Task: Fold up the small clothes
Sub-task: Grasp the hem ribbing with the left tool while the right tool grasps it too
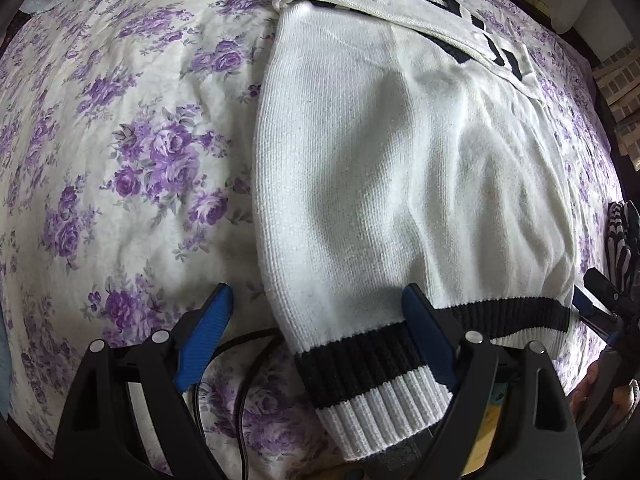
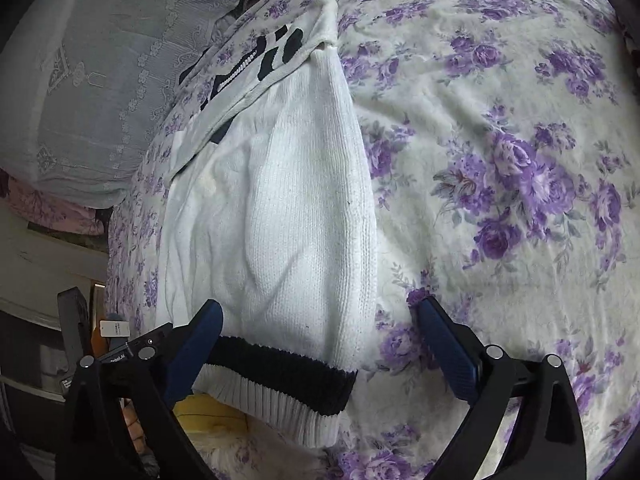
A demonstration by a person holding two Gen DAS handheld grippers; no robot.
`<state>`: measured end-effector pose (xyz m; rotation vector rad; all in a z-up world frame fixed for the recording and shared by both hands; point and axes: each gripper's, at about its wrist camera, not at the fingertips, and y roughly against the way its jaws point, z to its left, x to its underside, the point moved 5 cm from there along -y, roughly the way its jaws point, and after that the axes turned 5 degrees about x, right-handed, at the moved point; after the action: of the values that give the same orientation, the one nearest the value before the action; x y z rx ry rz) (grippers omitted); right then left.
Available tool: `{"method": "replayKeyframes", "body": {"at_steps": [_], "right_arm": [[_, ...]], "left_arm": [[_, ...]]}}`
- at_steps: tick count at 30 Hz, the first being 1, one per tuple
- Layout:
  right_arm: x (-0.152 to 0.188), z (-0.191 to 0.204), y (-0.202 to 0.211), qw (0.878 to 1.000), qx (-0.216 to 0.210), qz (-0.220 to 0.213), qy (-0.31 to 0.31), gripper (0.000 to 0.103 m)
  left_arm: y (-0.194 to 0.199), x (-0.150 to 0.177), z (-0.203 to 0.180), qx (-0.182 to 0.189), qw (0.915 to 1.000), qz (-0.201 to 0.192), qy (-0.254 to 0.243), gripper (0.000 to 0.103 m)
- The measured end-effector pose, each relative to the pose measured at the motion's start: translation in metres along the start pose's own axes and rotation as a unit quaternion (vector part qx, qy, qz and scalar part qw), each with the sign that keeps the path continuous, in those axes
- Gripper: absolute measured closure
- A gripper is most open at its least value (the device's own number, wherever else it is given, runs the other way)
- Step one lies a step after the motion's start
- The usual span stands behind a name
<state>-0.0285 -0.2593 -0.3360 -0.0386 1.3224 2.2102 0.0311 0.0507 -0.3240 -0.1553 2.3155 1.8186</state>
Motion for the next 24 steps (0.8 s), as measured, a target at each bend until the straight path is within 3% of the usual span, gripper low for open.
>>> {"method": "replayKeyframes", "body": {"at_steps": [5, 10, 13, 20, 22, 24], "right_arm": [[0.002, -0.002, 0.004, 1.000, -0.005, -0.005, 0.000, 0.004], [0.007, 0.004, 0.002, 0.999, -0.043, 0.009, -0.001, 0.018], [0.008, 0.005, 0.000, 0.999, -0.044, 0.013, -0.002, 0.018], [0.010, 0.012, -0.002, 0.999, -0.041, 0.007, 0.005, 0.013], [0.009, 0.016, -0.003, 0.998, -0.055, 0.008, 0.008, 0.020], [0.010, 0.019, -0.008, 0.998, -0.062, 0.020, 0.011, 0.045]], "left_arm": [[-0.010, -0.008, -0.011, -0.006, 0.9998, 0.007, -0.015, 0.019], [-0.014, -0.018, -0.025, 0.023, 0.9994, 0.007, -0.027, 0.028], [-0.017, -0.021, -0.028, 0.042, 0.9986, 0.009, -0.030, 0.031], [-0.030, -0.024, -0.032, 0.039, 0.9982, 0.016, -0.042, 0.032], [-0.028, -0.022, -0.037, 0.047, 0.9978, 0.011, -0.046, 0.039], [-0.024, -0.023, -0.040, 0.048, 0.9975, 0.004, -0.051, 0.048]]}}
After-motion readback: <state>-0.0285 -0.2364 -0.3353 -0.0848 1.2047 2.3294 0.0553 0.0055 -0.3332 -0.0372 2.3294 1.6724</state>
